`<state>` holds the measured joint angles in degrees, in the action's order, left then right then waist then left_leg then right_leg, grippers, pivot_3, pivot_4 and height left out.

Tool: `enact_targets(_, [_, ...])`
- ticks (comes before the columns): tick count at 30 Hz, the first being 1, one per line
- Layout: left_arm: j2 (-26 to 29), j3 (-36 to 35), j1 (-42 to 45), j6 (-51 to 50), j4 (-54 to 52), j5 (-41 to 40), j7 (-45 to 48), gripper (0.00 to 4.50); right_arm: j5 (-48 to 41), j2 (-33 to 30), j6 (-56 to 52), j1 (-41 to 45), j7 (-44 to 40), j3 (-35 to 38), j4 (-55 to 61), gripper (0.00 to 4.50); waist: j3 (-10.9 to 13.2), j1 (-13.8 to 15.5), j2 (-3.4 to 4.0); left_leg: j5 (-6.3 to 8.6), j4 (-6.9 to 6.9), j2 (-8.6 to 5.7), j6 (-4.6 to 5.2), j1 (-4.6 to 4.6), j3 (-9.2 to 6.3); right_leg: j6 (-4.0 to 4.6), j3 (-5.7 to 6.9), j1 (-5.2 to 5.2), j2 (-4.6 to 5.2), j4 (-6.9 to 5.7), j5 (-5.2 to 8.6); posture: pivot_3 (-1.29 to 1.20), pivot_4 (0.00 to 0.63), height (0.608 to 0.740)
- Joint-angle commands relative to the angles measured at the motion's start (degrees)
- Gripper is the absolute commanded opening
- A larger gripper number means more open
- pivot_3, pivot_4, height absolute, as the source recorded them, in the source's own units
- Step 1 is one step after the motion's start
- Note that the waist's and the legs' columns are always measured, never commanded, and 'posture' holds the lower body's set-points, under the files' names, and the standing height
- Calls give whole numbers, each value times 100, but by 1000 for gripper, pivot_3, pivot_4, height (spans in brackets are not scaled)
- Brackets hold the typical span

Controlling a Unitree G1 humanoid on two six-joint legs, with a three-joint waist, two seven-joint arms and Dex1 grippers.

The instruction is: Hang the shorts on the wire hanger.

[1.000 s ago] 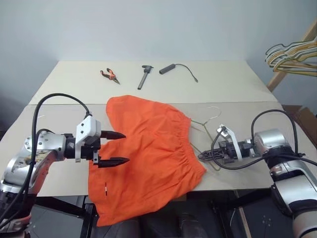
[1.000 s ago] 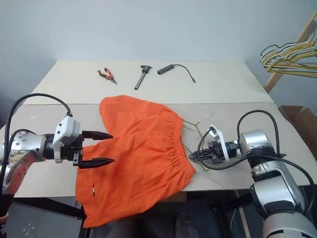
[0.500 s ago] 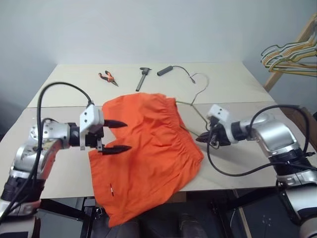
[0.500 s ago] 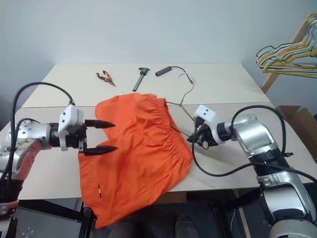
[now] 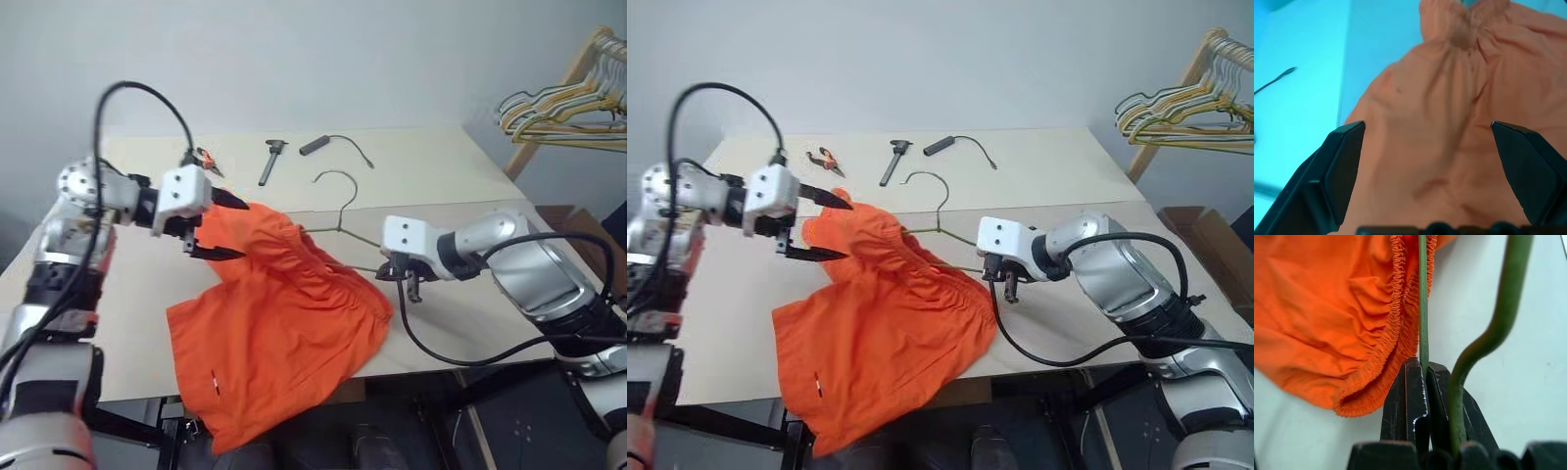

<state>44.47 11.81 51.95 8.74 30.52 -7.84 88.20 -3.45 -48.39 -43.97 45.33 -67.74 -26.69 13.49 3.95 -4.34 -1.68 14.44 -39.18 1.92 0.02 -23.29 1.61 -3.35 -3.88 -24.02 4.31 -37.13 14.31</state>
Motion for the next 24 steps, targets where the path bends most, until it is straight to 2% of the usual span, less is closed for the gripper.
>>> enact_targets(1, [-233, 186, 407, 630, 606, 297, 210, 4485, -6, -38, -61, 271, -162, 76, 134, 0, 0, -59, 0, 0, 0, 0, 0, -2, 0, 0, 0, -4, 0, 0, 0, -109, 0, 740])
enact_targets(7, [-697, 475, 690, 961, 1240, 636, 345, 4485, 75, -55, -77, 427, -338, -44, 113, 0, -1, -235, 1, 0, -4, 0, 1, -4, -4, -1, -1, -4, 2, -4, 0, -124, 0, 740])
enact_targets(10, [-855, 627, 806, 1224, 1569, 1118, -169, 3952, 42, -19, -167, 492, -373, -57, 112, 0, -2, -296, 1, 0, -5, -1, 1, -4, -9, -1, -1, -5, 3, -7, 0, -128, 0, 740])
enact_targets(20, [-872, 486, 853, 1302, 1759, 1149, -216, 1106, -94, 26, -525, 630, -399, 28, 125, 0, -2, -497, 1, 0, -6, -3, 2, -5, -18, -2, -1, -7, 6, -15, -1, -134, 0, 740])
enact_targets(21, [-874, 464, 844, 1257, 1744, 1120, -208, 991, -104, 31, -550, 631, -388, 30, 128, 0, -2, -516, 1, 0, -6, -3, 2, -5, -19, -2, -1, -8, 6, -16, -1, -134, 0, 740])
enact_targets(22, [-873, 440, 829, 1217, 1719, 1080, -179, 571, -110, 39, -583, 631, -367, 30, 130, 0, -2, -528, 1, 0, -6, -3, 2, -5, -21, -2, -1, -7, 6, -16, -1, -133, 0, 740])
enact_targets(24, [-868, 386, 785, 1142, 1651, 1025, -162, 40, -85, 62, -645, 619, -292, 10, 137, 0, -2, -556, 1, 0, -7, -4, 2, -5, -23, -2, -1, -7, 7, -16, -1, -133, 0, 740])
